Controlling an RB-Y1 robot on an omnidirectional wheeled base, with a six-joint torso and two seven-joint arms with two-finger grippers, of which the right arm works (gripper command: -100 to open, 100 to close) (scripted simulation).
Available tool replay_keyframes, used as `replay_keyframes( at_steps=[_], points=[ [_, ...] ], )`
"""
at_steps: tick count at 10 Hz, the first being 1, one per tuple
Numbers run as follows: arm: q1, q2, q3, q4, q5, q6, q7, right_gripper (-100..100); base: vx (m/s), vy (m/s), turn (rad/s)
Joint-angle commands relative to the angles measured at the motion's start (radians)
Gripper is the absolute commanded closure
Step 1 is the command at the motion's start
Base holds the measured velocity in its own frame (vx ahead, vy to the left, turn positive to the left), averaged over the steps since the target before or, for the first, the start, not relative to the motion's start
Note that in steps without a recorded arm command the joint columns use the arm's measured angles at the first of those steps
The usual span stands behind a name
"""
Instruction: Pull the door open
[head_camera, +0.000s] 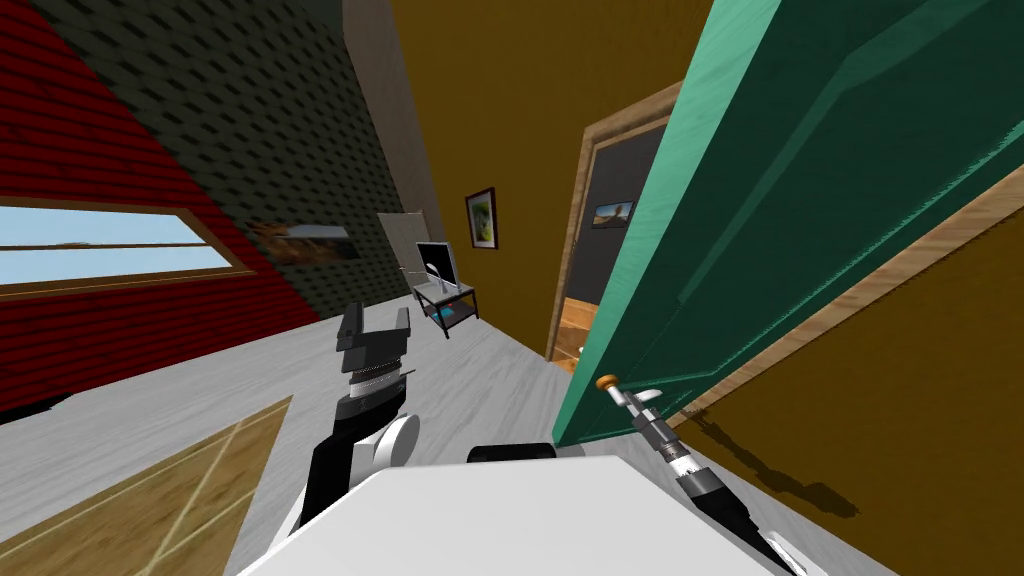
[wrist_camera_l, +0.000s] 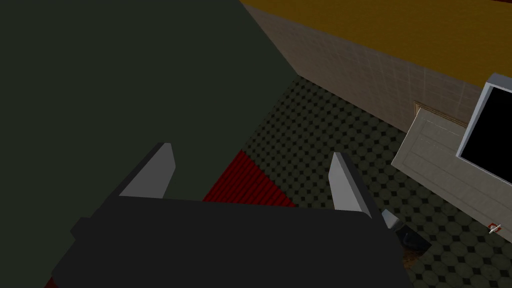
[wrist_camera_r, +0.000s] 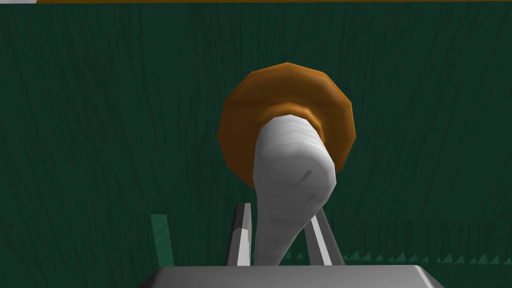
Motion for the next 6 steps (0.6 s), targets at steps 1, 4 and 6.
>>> replay_keyframes(
  at_steps=[1,4,6],
  points=[
    [0.001,-0.007,-0.001,0.013,-0.001,-0.021,-0.003,100,-0.208,-0.09,0.167],
    [0.001,-0.004,0.004,0.019,0.003,-0.024,-0.005,100,-0.134,-0.044,0.108],
    [-0.005,-0.006,0.005,0.028,0.004,-0.03,-0.007,100,-0.207,-0.08,0.157]
  ],
)
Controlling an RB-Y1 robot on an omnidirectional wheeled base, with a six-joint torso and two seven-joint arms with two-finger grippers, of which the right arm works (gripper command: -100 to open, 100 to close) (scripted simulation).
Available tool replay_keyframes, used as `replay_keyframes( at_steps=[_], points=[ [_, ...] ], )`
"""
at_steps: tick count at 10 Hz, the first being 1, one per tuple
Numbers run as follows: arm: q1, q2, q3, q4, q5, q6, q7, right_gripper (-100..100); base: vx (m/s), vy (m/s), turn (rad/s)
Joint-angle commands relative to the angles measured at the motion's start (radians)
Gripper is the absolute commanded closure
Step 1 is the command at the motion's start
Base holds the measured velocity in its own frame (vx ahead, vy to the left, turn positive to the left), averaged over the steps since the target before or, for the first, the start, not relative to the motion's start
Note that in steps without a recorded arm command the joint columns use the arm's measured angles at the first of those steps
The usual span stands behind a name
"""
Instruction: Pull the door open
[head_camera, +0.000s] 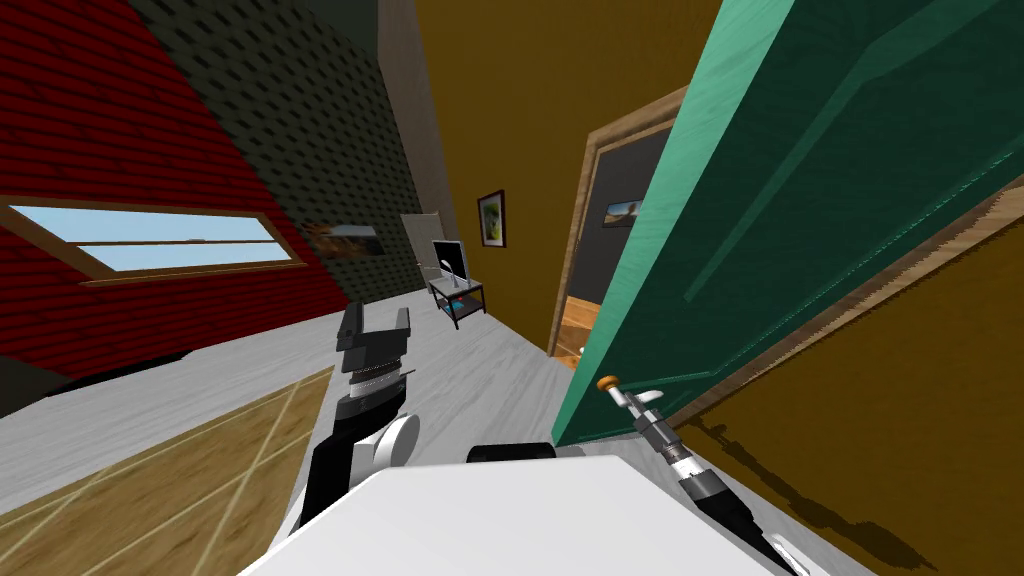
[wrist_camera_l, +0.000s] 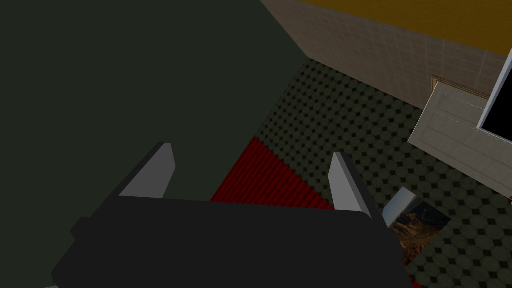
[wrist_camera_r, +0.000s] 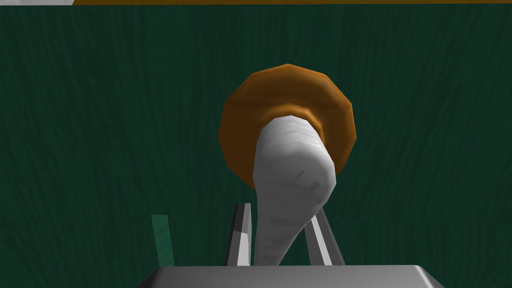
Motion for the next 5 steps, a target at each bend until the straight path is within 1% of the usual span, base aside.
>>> replay_keyframes(
  at_steps=[1,3,5],
  points=[
    [-0.001,-0.002,0.001,0.008,0.002,-0.008,-0.001,100,-0.198,-0.056,0.153],
    [-0.008,-0.005,0.003,0.018,0.004,-0.016,-0.003,100,-0.198,-0.081,0.142],
    [-0.015,-0.007,0.004,0.029,0.005,-0.023,-0.005,100,-0.216,-0.082,0.174]
  ],
)
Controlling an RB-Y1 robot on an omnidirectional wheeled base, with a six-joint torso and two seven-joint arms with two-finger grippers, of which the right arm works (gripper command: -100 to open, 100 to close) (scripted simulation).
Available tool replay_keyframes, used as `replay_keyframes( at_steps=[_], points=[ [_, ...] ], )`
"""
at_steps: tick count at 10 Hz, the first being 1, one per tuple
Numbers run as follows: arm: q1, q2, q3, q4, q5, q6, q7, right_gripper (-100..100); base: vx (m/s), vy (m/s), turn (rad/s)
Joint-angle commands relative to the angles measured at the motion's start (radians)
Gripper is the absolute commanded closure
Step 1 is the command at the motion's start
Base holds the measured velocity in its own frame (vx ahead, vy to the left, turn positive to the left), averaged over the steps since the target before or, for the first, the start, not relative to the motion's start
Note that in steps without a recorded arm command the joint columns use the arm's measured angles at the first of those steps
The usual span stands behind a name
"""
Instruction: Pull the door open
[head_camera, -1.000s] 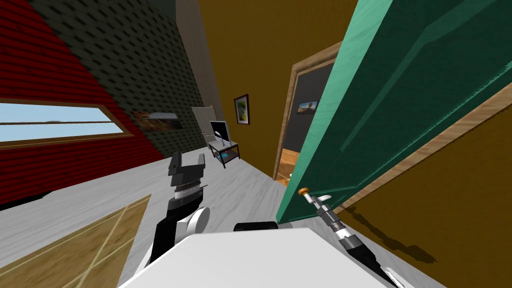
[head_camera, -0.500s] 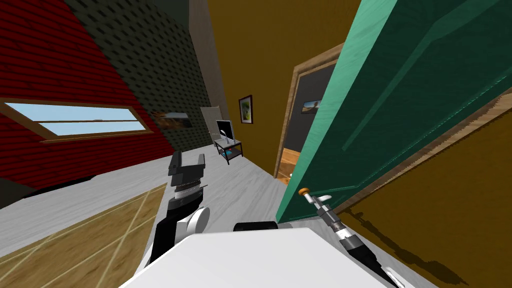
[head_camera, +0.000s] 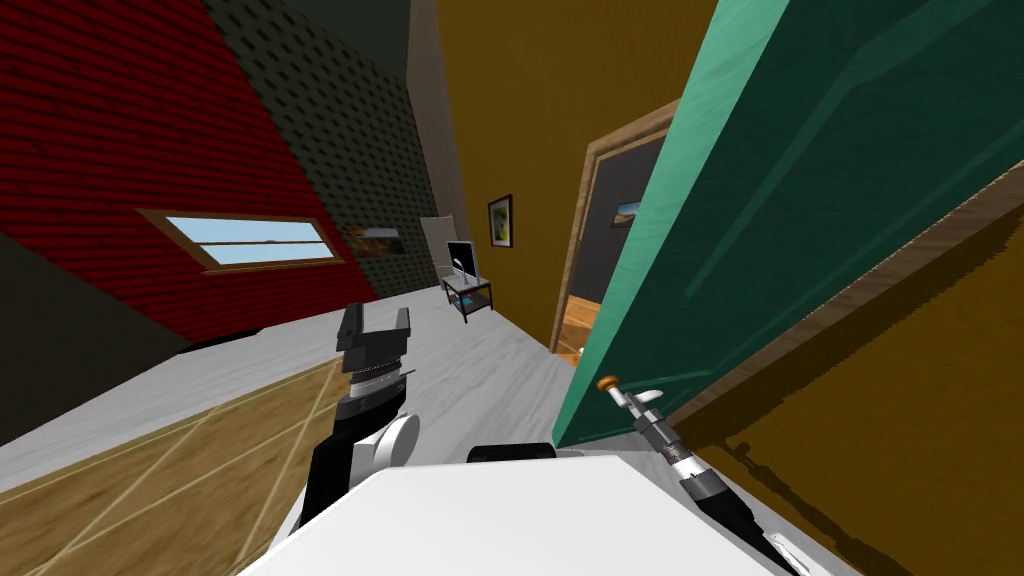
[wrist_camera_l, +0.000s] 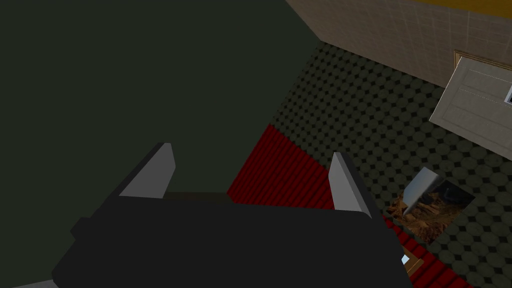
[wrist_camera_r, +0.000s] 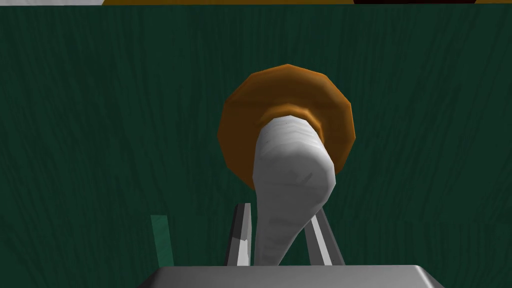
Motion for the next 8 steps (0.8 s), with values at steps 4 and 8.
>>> replay_keyframes(
  at_steps=[4,8],
  points=[
    [-0.012,-0.006,0.001,0.019,0.003,-0.017,-0.004,100,-0.192,-0.069,0.127],
    [-0.013,-0.006,0.006,0.053,0.004,-0.05,-0.006,100,-0.142,-0.059,0.139]
  ],
)
